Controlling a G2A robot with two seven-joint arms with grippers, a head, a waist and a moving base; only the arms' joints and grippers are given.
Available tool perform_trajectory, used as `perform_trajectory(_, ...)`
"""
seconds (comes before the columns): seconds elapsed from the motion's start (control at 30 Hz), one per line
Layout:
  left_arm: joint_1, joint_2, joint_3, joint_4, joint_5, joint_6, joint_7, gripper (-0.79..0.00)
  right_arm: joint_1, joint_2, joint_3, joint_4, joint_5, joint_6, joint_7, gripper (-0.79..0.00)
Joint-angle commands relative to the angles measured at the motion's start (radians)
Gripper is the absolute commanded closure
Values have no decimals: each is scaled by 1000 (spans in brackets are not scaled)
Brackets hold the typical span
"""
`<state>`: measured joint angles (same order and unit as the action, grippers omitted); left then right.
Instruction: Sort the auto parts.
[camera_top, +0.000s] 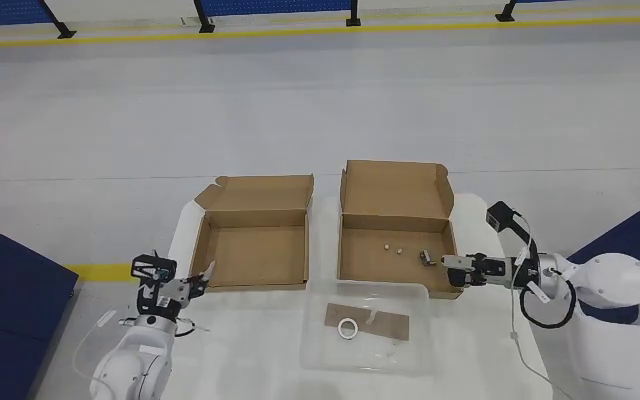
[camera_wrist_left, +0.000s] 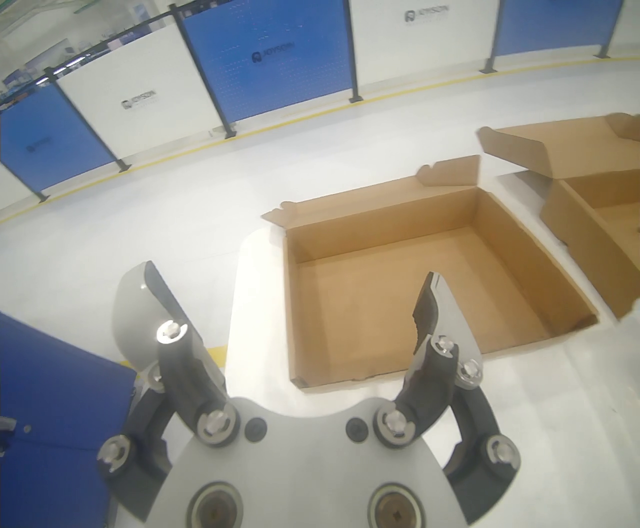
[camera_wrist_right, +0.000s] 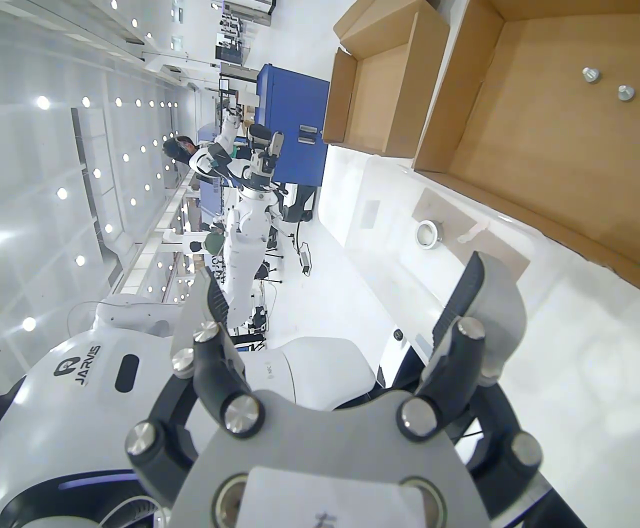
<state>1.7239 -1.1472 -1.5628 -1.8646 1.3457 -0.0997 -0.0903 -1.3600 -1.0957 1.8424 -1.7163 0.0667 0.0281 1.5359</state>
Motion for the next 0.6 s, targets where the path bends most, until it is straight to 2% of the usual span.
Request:
perform_trajectory(0.0,-4,4,10,-42,9,-76,-73,-785,0,0,0,0,0,0,0,-785)
perform_trajectory(0.3,-4,4,10,-42,9,-76,-73,-785,0,0,0,0,0,0,0,-785)
perform_trajectory(0.37,-8,7,17,-68,46,-116,-90,-785,0,0,0,0,0,0,0,-785)
perform_trajectory(0.4,-12,9,15,-85,74,-127,-145,-785,0,0,0,0,0,0,0,-785)
perform_trajectory(0.43,-21,11,25,-119,44,-171,-257,-785,0,0,0,0,0,0,0,-785)
perform_trajectory(0.5,-43,12,30,-170,-27,-214,-412,-785,0,0,0,0,0,0,0,-785)
perform_trajectory(0.53,-65,15,44,-207,-71,-274,-532,-785,0,0,0,0,0,0,0,-785)
perform_trajectory(0.57,-84,16,52,-227,-113,-300,-597,-785,0,0,0,0,0,0,0,-785)
